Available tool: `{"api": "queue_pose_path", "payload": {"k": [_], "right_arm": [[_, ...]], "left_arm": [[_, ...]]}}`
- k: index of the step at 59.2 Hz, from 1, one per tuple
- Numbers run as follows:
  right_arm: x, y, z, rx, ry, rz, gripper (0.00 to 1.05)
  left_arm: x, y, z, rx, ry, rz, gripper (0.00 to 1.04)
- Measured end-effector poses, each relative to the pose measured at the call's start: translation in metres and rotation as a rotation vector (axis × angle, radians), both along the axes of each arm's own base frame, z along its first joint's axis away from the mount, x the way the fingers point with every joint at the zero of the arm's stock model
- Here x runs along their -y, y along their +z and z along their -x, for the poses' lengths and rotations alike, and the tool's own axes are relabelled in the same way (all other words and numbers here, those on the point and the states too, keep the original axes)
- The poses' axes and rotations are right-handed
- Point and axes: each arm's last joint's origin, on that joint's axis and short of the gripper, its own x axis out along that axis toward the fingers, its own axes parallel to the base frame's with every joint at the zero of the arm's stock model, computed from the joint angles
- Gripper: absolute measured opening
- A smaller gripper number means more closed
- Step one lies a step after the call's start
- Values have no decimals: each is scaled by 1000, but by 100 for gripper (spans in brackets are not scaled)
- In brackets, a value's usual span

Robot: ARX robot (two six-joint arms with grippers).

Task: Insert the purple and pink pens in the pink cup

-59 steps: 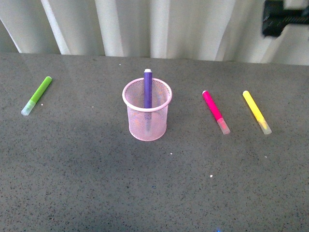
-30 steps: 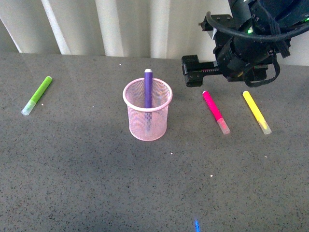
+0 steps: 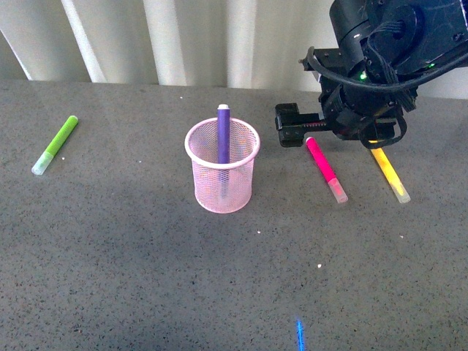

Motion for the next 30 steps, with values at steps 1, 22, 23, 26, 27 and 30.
{"api": "queue_pose_path", "payload": {"k": [1,22,23,26,27,30], "right_arm": [[0,0,0,0,0,0,98],[-3,-19,-2,7,8,14,98],[-3,-19,-2,11,10,16,98],[-2,-20,-2,14,10,20,96],[-2,-20,-2,15,11,21,95],[0,-21,-3,13,11,23,86]], "left_arm": [[0,0,0,0,0,0,98],[0,0,0,0,0,0,98],[0,0,0,0,0,0,98],[0,0,0,0,0,0,98],[0,0,0,0,0,0,98],[0,0,0,0,0,0,98]]}}
